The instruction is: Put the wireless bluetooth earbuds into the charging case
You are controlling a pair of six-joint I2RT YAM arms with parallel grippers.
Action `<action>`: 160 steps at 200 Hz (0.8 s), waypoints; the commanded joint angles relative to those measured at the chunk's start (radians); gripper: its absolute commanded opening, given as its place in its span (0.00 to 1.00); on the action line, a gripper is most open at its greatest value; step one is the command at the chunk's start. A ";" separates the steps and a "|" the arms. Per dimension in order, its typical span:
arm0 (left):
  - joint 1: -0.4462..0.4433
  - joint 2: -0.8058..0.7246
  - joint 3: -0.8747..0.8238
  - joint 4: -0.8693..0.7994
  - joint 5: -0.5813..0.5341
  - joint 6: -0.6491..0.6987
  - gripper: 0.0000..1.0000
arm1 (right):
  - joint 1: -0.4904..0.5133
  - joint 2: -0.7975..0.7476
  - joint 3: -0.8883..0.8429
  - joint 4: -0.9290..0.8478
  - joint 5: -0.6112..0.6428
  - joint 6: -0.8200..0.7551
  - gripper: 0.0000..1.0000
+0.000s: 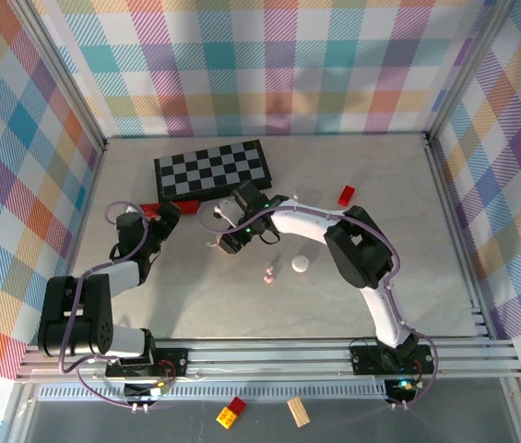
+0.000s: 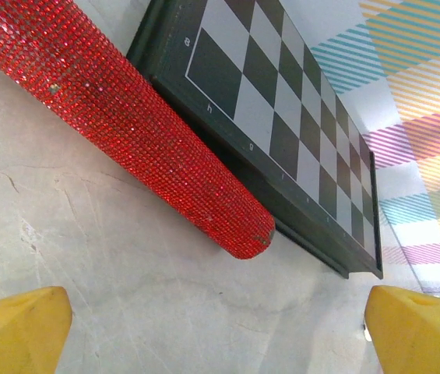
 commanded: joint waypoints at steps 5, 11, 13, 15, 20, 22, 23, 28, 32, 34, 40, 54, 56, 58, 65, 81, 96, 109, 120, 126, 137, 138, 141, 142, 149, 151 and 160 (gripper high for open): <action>0.011 0.001 -0.003 0.031 0.034 -0.003 0.96 | 0.008 0.032 0.037 -0.042 -0.007 -0.037 0.65; 0.012 0.003 -0.002 0.034 0.038 -0.005 0.96 | 0.009 0.037 0.041 -0.044 -0.004 -0.040 0.65; 0.012 0.004 -0.003 0.035 0.040 -0.005 0.96 | 0.009 0.038 0.042 -0.046 -0.003 -0.041 0.65; 0.012 0.004 -0.001 0.035 0.041 -0.005 0.96 | 0.009 0.039 0.043 -0.046 -0.002 -0.041 0.65; 0.012 0.005 -0.001 0.038 0.043 -0.005 0.96 | 0.009 0.043 0.045 -0.049 -0.001 -0.043 0.64; 0.012 0.006 -0.002 0.038 0.044 -0.005 0.96 | 0.009 0.045 0.047 -0.050 0.000 -0.044 0.64; 0.012 0.006 -0.002 0.038 0.045 -0.005 0.96 | 0.009 0.045 0.048 -0.050 0.000 -0.044 0.64; 0.012 0.006 -0.003 0.039 0.045 -0.005 0.96 | 0.009 0.046 0.051 -0.052 0.001 -0.045 0.63; 0.012 0.006 -0.003 0.040 0.044 -0.005 0.96 | 0.009 0.048 0.054 -0.054 0.001 -0.046 0.62; 0.012 0.007 -0.003 0.041 0.045 -0.005 0.96 | 0.009 0.049 0.054 -0.055 0.002 -0.046 0.61; 0.012 0.007 -0.004 0.042 0.044 -0.005 0.96 | 0.009 0.052 0.057 -0.058 0.003 -0.046 0.58; 0.012 0.008 -0.005 0.045 0.046 -0.005 0.96 | 0.009 0.057 0.063 -0.057 0.004 -0.046 0.54; 0.012 0.008 -0.006 0.045 0.047 -0.005 0.96 | 0.009 0.058 0.065 -0.056 0.004 -0.045 0.54; 0.012 0.008 -0.005 0.045 0.048 -0.005 0.96 | 0.009 0.058 0.064 -0.057 0.004 -0.045 0.54; 0.012 0.009 -0.004 0.045 0.052 -0.003 0.96 | 0.009 0.063 0.067 -0.057 0.004 -0.046 0.53; 0.012 0.013 -0.004 0.050 0.060 -0.004 0.96 | 0.009 0.066 0.072 -0.058 0.004 -0.046 0.52; 0.012 0.015 -0.004 0.054 0.064 -0.004 0.96 | 0.008 0.070 0.074 -0.055 0.004 -0.047 0.52; 0.012 0.022 -0.003 0.057 0.068 -0.004 0.96 | 0.009 0.072 0.075 -0.055 0.004 -0.048 0.53; 0.012 0.024 -0.001 0.061 0.074 -0.004 0.96 | 0.009 0.078 0.080 -0.057 0.004 -0.049 0.54; 0.012 0.026 -0.001 0.063 0.077 -0.004 0.96 | 0.009 0.078 0.084 -0.060 0.006 -0.051 0.54; 0.012 0.026 -0.001 0.065 0.079 -0.004 0.96 | 0.009 0.082 0.089 -0.064 0.009 -0.052 0.53; 0.012 0.026 -0.001 0.065 0.079 -0.003 0.96 | 0.009 0.082 0.089 -0.064 0.009 -0.052 0.53; 0.012 0.027 -0.001 0.065 0.079 -0.004 0.96 | 0.009 0.082 0.090 -0.067 0.009 -0.054 0.53; 0.012 0.026 0.000 0.064 0.079 -0.003 0.96 | 0.009 0.082 0.091 -0.066 0.009 -0.054 0.53; 0.012 0.026 -0.001 0.064 0.080 -0.003 0.96 | 0.009 0.083 0.090 -0.066 0.011 -0.055 0.52; 0.012 0.026 0.000 0.065 0.080 -0.003 0.96 | 0.009 0.083 0.090 -0.066 0.012 -0.055 0.51; 0.012 0.026 -0.001 0.065 0.082 -0.003 0.96 | 0.009 0.080 0.090 -0.070 0.015 -0.057 0.48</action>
